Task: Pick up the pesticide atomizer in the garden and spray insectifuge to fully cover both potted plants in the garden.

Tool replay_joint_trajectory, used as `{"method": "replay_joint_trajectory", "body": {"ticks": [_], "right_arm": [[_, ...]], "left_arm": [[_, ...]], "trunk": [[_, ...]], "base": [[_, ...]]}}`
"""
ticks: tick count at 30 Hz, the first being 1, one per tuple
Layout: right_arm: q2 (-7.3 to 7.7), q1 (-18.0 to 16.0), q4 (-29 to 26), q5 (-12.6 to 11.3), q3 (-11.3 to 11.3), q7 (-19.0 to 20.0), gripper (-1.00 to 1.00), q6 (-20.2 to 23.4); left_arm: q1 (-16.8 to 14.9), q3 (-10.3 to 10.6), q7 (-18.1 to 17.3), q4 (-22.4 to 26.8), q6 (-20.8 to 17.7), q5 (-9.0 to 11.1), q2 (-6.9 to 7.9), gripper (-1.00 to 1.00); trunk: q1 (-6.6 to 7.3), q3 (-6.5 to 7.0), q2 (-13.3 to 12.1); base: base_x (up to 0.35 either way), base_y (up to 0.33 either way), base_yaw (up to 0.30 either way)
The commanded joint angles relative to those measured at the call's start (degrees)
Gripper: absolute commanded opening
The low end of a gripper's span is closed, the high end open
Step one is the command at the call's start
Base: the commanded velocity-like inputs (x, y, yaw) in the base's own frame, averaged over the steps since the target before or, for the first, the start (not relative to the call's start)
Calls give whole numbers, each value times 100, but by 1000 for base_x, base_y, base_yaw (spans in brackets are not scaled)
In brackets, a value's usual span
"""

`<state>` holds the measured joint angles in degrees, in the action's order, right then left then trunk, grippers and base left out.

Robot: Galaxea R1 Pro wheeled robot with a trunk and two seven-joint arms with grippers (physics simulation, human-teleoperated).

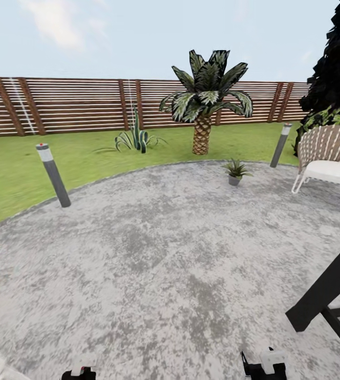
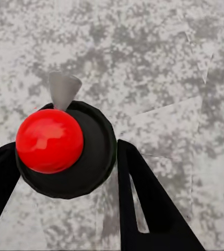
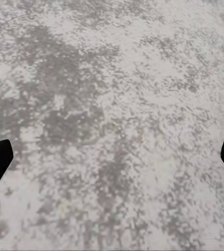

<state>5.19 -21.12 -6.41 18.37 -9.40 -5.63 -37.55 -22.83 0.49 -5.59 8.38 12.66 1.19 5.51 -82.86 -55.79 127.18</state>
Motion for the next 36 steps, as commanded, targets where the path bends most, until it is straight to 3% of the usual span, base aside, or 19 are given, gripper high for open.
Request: {"method": "replay_joint_trajectory", "body": {"ticks": [1, 7, 36], "right_arm": [[-4, -6, 9, 62, -27, -35, 100, -15], [-4, -6, 9, 62, -27, -35, 100, -15], [-10, -6, 9, 62, -26, -35, 100, -15]], "left_arm": [[-2, 3, -21, -3, 18, 13, 3, -100], [-2, 3, -21, -3, 18, 13, 3, -100], [-2, 3, -21, -3, 18, 14, 10, -100]], "trunk": [[-3, -5, 2], [-3, -5, 2], [-3, -5, 2]], "base": [[338, 0, -291], [338, 0, -212], [338, 0, -3]]}}
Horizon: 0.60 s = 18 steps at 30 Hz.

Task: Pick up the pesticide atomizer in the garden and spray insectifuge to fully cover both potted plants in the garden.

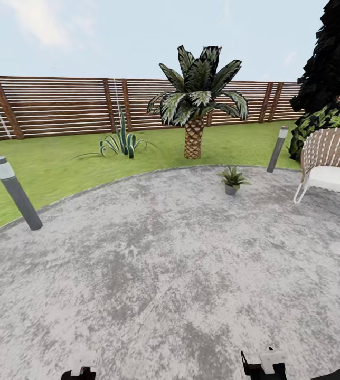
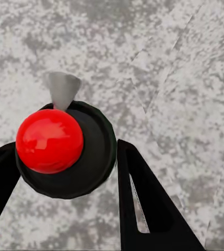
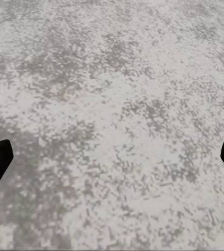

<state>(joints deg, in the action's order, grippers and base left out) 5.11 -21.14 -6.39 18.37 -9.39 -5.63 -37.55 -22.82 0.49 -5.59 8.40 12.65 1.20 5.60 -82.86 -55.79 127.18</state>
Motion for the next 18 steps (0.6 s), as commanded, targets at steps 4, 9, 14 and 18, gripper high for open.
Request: {"method": "replay_joint_trajectory", "body": {"ticks": [4, 9, 14, 18], "right_arm": [[-1, -4, 7, 62, -24, -35, 100, -15], [0, -4, 7, 62, -24, -35, 100, -15], [-1, -4, 8, 62, -23, -35, 100, -15], [-1, -4, 7, 62, -23, -35, 100, -15]], "left_arm": [[-4, 3, -22, -5, 18, 12, -5, -100], [-4, 3, -22, -5, 18, 12, -6, -100], [-4, 3, -22, -5, 18, 12, -6, -100], [-4, 3, -22, -5, 18, 12, -6, -100]], "trunk": [[-3, -5, 2], [-3, -5, 2], [-3, -5, 2], [-3, -5, 2]], "base": [[338, 0, 0], [338, 0, 0], [338, 0, 0], [338, 0, 0]]}}
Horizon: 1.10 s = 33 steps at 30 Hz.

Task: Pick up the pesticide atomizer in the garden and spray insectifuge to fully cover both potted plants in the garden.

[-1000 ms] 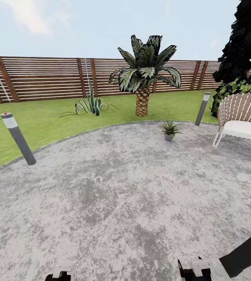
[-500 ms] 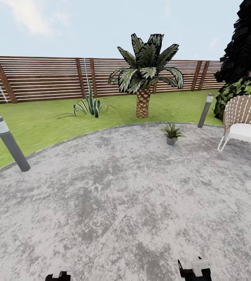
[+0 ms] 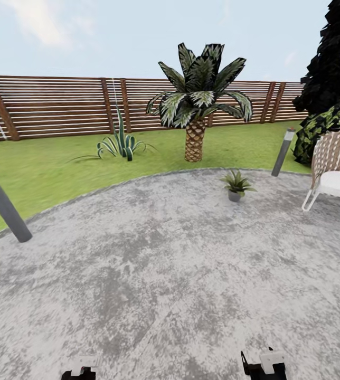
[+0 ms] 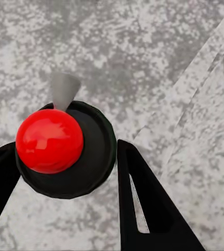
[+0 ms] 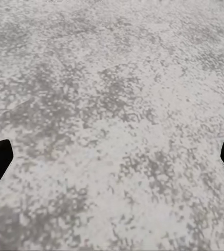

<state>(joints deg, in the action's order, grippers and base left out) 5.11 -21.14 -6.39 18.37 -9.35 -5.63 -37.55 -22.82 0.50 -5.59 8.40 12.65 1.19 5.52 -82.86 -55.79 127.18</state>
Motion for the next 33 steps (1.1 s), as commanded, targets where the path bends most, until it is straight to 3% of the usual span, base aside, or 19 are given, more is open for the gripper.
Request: {"method": "replay_joint_trajectory", "body": {"ticks": [1, 19, 33], "right_arm": [[-1, -4, 7, 62, -25, -35, 100, -15], [-1, -4, 7, 62, -28, -35, 100, -15], [-1, -4, 9, 62, -23, -35, 100, -15]], "left_arm": [[-4, 3, -21, -5, 18, 13, 2, -100], [-4, 3, -21, -5, 18, 13, 2, -100], [-4, 3, -21, -5, 18, 13, 2, -100]], "trunk": [[-3, -5, 2], [-3, -5, 2], [-3, -5, 2]], "base": [[338, 0, 0], [338, 0, -5], [338, 0, -265]]}}
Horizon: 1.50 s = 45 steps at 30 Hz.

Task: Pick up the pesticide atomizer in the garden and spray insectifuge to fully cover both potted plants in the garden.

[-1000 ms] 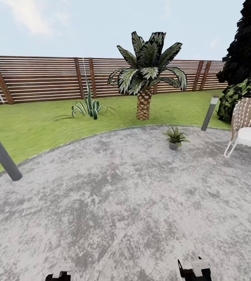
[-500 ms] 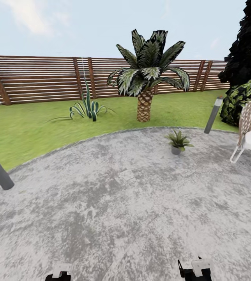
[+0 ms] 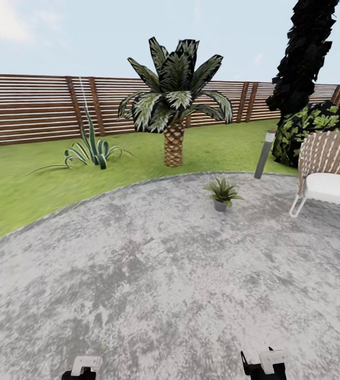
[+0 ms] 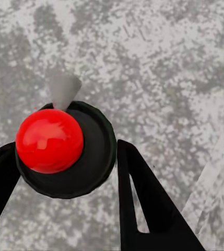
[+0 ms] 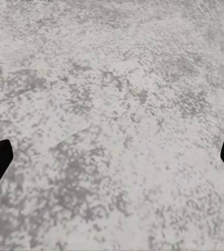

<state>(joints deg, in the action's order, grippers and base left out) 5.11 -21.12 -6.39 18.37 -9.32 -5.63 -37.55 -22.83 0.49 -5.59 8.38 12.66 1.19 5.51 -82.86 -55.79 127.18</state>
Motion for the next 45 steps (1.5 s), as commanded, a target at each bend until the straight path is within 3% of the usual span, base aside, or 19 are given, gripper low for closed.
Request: {"method": "replay_joint_trajectory", "body": {"ticks": [1, 14, 26, 45], "right_arm": [[-1, -6, 7, 62, -26, -35, 100, -15], [-1, -6, 8, 62, -30, -35, 100, -15], [-1, -6, 12, 62, -28, -35, 100, -15], [-1, -6, 11, 62, -28, -35, 100, -15]], "left_arm": [[-2, 3, -21, -3, 18, 13, 3, -100], [-2, 3, -21, -3, 18, 13, 3, -100], [-2, 3, -21, -3, 18, 13, 3, -100], [-2, 3, -21, -3, 18, 13, 3, -100]], "trunk": [[-3, -5, 2], [-3, -5, 2], [-3, -5, 2], [-3, -5, 2]], "base": [[338, 0, -273], [339, 0, -195], [340, 0, -28], [340, 0, -220]]}}
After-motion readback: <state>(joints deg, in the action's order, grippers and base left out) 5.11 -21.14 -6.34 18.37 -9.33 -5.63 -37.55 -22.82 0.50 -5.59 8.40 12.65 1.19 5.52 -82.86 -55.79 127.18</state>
